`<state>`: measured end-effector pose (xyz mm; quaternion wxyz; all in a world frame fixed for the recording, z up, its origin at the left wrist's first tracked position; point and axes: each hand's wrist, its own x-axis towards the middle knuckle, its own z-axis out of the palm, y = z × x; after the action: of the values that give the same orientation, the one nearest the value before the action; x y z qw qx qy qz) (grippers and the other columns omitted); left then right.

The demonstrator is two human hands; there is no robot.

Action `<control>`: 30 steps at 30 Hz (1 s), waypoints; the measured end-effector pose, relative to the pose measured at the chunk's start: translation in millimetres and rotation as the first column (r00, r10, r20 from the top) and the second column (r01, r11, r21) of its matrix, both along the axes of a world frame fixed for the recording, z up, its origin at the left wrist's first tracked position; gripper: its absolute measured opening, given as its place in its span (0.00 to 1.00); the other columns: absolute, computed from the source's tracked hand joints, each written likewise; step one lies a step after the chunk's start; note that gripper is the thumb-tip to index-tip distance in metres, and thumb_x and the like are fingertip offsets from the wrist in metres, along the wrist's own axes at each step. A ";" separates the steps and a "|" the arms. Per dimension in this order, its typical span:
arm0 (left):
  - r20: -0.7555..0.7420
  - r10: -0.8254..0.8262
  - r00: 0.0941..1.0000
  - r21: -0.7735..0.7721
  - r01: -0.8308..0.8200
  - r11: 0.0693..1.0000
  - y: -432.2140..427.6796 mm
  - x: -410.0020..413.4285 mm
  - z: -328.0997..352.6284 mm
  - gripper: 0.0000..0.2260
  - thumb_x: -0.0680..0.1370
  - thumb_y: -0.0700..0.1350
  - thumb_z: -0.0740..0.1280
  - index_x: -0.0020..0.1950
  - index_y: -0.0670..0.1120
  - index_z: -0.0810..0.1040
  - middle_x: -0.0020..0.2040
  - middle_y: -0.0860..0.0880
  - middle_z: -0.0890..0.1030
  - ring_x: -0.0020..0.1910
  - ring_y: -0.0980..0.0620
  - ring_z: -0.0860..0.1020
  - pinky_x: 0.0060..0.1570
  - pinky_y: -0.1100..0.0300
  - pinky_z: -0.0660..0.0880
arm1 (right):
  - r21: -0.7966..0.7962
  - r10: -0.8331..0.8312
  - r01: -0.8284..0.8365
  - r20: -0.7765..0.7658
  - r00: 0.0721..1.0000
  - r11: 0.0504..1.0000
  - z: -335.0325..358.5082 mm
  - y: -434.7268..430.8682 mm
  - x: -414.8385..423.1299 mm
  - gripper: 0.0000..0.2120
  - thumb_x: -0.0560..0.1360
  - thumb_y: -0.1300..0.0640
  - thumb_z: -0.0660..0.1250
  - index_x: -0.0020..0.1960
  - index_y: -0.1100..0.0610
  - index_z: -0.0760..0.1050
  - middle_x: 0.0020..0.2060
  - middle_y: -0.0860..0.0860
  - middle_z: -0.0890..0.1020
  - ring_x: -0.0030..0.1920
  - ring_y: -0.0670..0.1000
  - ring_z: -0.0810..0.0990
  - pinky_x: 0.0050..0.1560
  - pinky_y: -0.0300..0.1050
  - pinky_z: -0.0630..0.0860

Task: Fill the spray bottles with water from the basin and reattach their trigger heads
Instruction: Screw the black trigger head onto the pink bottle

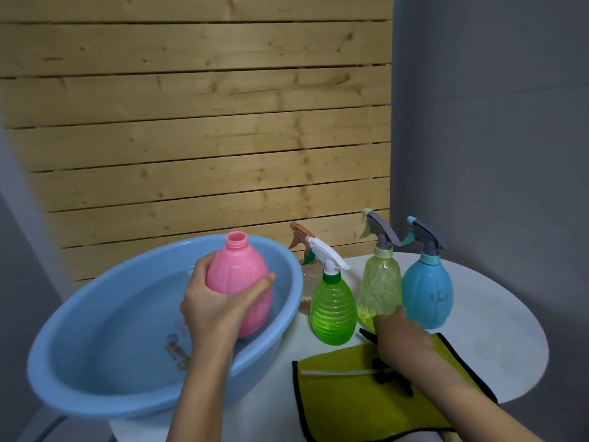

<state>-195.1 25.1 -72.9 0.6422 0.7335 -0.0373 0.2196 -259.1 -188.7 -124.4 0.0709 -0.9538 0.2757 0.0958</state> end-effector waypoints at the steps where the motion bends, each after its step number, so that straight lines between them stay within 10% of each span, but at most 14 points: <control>1: -0.001 0.001 1.000 0.001 -0.001 1.000 0.2 0.3 -0.1 0.32 0.56 0.47 0.83 0.55 0.58 0.73 0.52 0.53 0.76 0.49 0.48 0.75 0.50 0.54 0.74 | 0.049 0.002 -0.003 0.019 1.000 0.999 1.3 -2.4 -0.9 0.17 0.78 0.62 0.60 0.66 0.55 0.67 0.65 0.56 0.63 0.60 0.56 0.72 0.55 0.46 0.71; 10: -0.007 -0.002 1.000 -0.011 0.001 1.000 -1.1 0.6 -1.6 0.32 0.55 0.48 0.83 0.55 0.57 0.74 0.51 0.52 0.78 0.49 0.47 0.76 0.48 0.53 0.76 | 0.556 -0.102 -0.171 0.425 0.899 0.813 20.2 5.2 -1.7 0.08 0.74 0.56 0.67 0.38 0.55 0.71 0.39 0.58 0.81 0.41 0.57 0.82 0.41 0.49 0.79; 19: -0.027 0.007 1.000 -0.089 -0.009 0.996 5.6 1.3 -2.0 0.32 0.55 0.48 0.83 0.55 0.57 0.73 0.51 0.53 0.77 0.49 0.47 0.76 0.49 0.52 0.77 | 0.547 -0.102 -0.235 0.515 0.851 0.803 33.1 9.5 0.4 0.08 0.77 0.54 0.65 0.41 0.53 0.79 0.35 0.54 0.81 0.36 0.50 0.77 0.34 0.38 0.69; 30: -0.069 0.064 0.996 -0.117 -0.072 0.991 21.6 9.5 -0.9 0.30 0.56 0.50 0.83 0.53 0.57 0.74 0.46 0.56 0.77 0.47 0.47 0.77 0.48 0.53 0.77 | 0.462 -0.228 -0.353 0.812 0.538 0.814 50.0 14.4 7.8 0.09 0.74 0.60 0.66 0.43 0.46 0.80 0.35 0.49 0.82 0.40 0.52 0.80 0.40 0.47 0.74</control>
<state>-185.6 46.7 -73.8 0.6779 0.7015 0.0218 0.2190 -251.4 -174.3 -74.4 0.4756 -0.8199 0.1278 -0.2920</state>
